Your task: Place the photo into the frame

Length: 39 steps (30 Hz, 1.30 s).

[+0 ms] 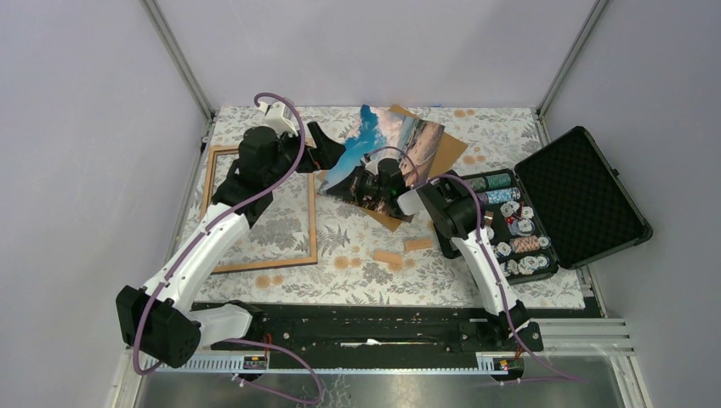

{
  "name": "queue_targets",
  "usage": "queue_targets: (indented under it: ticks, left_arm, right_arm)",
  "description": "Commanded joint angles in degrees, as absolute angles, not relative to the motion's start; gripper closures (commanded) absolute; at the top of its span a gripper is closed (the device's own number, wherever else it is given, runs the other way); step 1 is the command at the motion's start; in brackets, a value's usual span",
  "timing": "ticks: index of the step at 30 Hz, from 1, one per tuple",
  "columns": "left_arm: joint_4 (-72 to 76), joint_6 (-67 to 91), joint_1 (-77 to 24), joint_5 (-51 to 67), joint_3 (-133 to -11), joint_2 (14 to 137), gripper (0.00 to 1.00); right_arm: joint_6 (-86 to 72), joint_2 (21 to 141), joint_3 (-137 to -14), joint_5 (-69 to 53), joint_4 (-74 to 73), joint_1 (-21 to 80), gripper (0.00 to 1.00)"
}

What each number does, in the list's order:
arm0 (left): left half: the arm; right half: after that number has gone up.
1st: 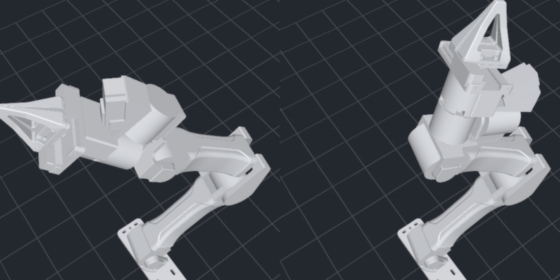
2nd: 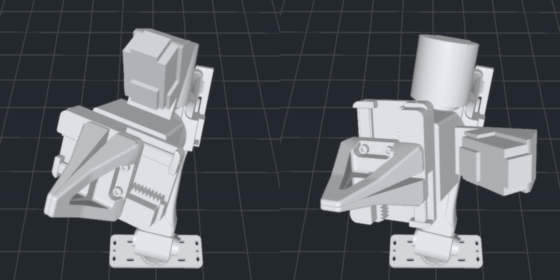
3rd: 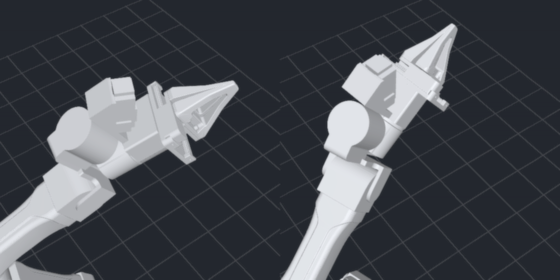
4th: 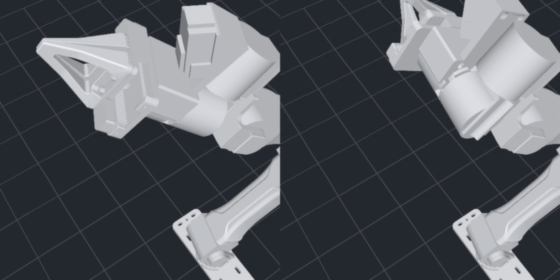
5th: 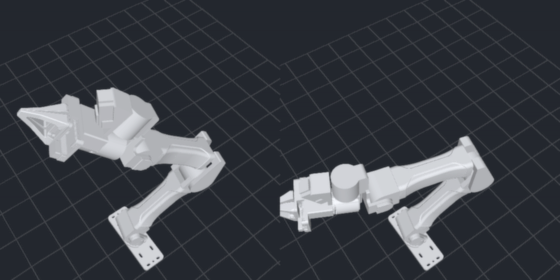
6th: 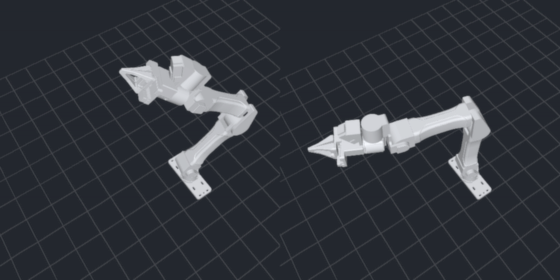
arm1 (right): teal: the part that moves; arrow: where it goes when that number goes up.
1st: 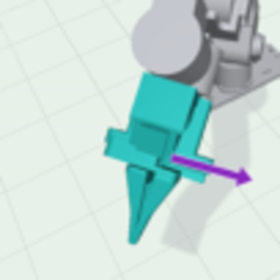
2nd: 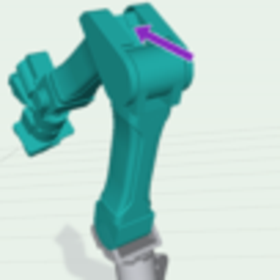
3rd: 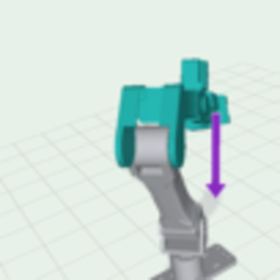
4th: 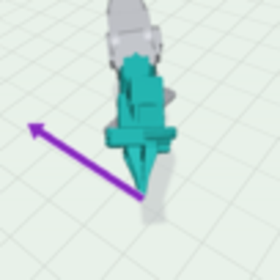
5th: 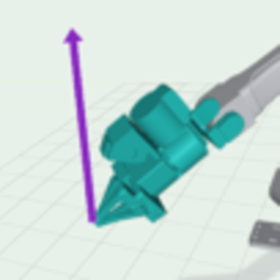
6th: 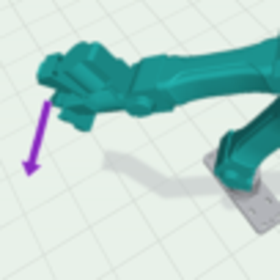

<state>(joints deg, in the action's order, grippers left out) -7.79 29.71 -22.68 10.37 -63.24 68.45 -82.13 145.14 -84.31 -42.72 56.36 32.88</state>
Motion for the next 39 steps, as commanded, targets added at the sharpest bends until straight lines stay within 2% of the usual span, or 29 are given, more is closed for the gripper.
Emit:
queue_targets:
  ticks: [1, 16, 39]
  left_arm:
    - [-4.66, 29.97, -22.16, 11.34, -63.59, 67.89, 0.01]
    - [-4.66, 30.12, -22.23, 11.34, -63.55, 66.14, 0.01]
    - [-4.66, 30.4, -21.96, 11.58, -63.58, 66.45, 0.01]
  right_arm:
    - [-86.81, 141.28, -80.7, -40.4, 61.63, 35.3, 1.0]
    - [-87.74, 139.88, -77.89, -31.55, 66.27, 41.69, 1.0]
    - [-92.68, 141.35, -80.43, -27.46, 65.83, 46.57, 1.0]
